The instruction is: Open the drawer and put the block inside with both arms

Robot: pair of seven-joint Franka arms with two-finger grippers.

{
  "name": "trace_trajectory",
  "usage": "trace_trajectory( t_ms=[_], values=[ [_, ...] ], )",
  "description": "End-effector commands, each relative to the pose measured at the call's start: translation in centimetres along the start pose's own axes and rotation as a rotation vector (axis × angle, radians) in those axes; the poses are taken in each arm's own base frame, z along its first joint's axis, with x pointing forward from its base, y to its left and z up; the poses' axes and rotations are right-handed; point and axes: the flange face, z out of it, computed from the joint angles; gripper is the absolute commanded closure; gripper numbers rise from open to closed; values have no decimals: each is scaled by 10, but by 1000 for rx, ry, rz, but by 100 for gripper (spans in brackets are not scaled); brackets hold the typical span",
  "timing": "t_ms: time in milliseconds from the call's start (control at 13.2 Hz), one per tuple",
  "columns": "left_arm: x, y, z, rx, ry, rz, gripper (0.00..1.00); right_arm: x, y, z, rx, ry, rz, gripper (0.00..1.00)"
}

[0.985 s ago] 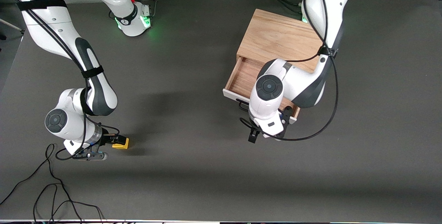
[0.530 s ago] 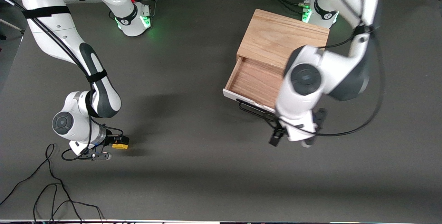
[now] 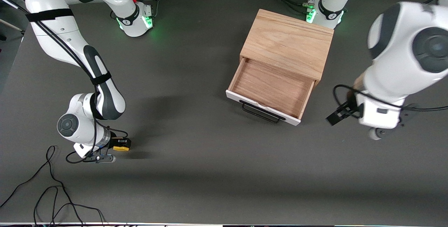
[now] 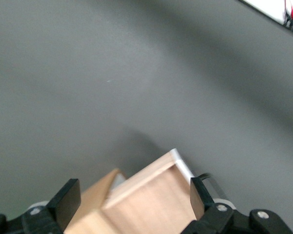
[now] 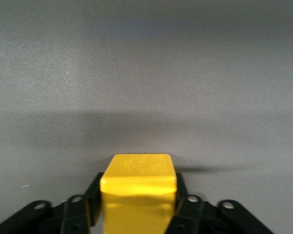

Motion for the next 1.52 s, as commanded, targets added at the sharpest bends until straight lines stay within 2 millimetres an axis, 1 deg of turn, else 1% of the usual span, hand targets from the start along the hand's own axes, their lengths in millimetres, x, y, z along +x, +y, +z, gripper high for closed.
trace_trajectory(
  t_ms=[0,152,227,303,379,455,530,682,758,833,985,1061,1212,1288,1364,1439],
  values=[
    [3,-56,-13,-12,-65,191,0,4,1,-6,-5,15,-29,48],
    [8,-88,-16,-15,-76,314,0,8,1,-16,-4,32,-29,51],
    [10,-105,-17,-21,-73,380,0,9,1,-17,-4,31,-29,54],
    [15,-119,-17,-24,-75,417,0,9,0,-19,-3,31,-27,54],
    [14,-122,-19,-17,-73,426,0,9,0,-21,-3,34,-27,55],
    [14,-123,-21,-6,-63,428,0,10,-1,-25,-2,38,-30,58],
    [13,-126,-23,-2,-68,425,0,10,-1,-26,-2,40,-30,66],
    [12,-129,-25,-11,-47,439,0,9,-2,-29,0,21,-30,88],
    [13,-136,-24,-13,-35,436,0,14,-5,-46,8,12,-25,100],
    [9,-139,-21,-18,-21,454,0,15,-5,-59,8,-15,-18,100],
    [-4,-145,-14,-37,15,471,0,20,-11,-93,13,-45,-17,100],
    [-3,-147,-13,-37,9,477,0,24,-16,-115,17,-47,-23,100],
    [-1,-147,-14,-39,10,486,0,31,-34,-170,34,-81,11,100],
    [0,-147,-15,-40,13,486,0,33,-55,-204,37,-102,27,100],
    [-1,-146,-17,-41,16,488,0,33,-82,-241,36,-113,34,100],
    [0,-147,-18,-41,18,488,0,27,-114,-271,30,-127,54,100]
  ],
)
